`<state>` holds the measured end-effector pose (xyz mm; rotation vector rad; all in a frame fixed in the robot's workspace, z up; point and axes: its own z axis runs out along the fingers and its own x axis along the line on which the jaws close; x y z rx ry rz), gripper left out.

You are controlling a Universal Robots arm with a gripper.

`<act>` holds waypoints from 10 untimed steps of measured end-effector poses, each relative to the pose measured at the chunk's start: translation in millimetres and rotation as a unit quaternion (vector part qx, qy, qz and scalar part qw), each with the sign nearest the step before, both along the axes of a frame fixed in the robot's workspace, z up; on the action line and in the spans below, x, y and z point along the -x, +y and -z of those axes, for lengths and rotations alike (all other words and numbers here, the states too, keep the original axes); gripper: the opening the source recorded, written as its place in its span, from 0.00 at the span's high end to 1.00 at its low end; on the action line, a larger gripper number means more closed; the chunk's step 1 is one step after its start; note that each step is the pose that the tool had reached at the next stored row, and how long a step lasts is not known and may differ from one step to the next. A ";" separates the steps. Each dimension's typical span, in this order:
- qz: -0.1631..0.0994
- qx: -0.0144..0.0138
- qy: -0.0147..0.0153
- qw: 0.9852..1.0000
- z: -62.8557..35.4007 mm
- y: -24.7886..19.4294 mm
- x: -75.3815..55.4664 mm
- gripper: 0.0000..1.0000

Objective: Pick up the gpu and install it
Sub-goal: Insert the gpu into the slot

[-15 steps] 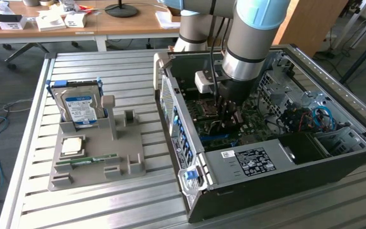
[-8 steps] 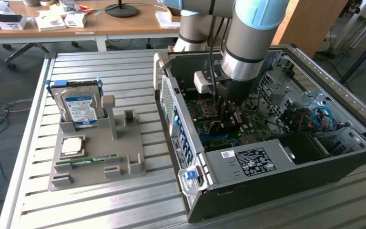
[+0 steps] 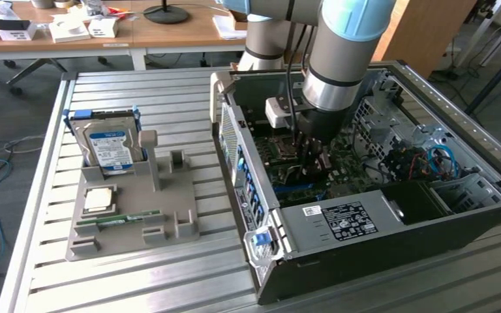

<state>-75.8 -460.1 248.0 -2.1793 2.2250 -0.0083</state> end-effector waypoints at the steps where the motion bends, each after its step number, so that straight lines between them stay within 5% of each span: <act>1: 0.000 0.000 0.000 1.000 0.0 0.0 0.0 0.74; 10: 0.000 0.000 0.000 1.000 0.5 0.0 0.1 0.74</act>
